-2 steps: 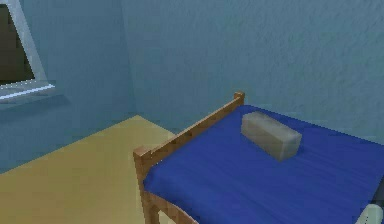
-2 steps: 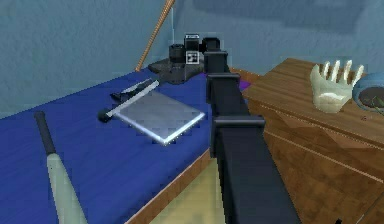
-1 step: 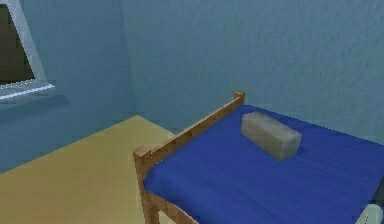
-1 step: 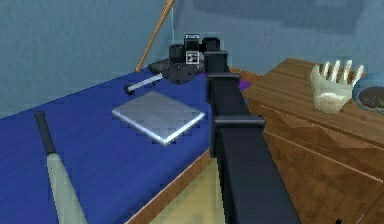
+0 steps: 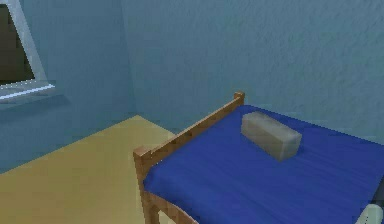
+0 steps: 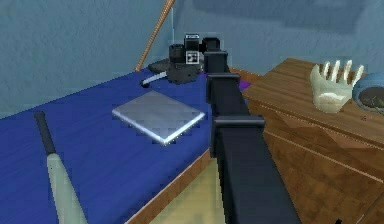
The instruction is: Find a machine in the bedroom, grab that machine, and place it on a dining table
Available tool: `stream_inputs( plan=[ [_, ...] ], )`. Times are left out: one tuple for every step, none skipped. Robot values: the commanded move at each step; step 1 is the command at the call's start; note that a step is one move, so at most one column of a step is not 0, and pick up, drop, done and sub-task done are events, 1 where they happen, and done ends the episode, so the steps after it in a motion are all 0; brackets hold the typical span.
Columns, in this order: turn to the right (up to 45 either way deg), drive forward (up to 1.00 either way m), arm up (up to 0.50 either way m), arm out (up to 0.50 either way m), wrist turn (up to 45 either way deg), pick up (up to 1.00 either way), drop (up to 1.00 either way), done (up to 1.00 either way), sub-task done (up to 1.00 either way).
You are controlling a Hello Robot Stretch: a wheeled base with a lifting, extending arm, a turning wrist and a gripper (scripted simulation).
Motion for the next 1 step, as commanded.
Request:
stream_inputs(
  plan=[
    [0.0,0.00,-0.30,0.00,0.0,0.00,0.00,0.00,0.00]
  ],
)
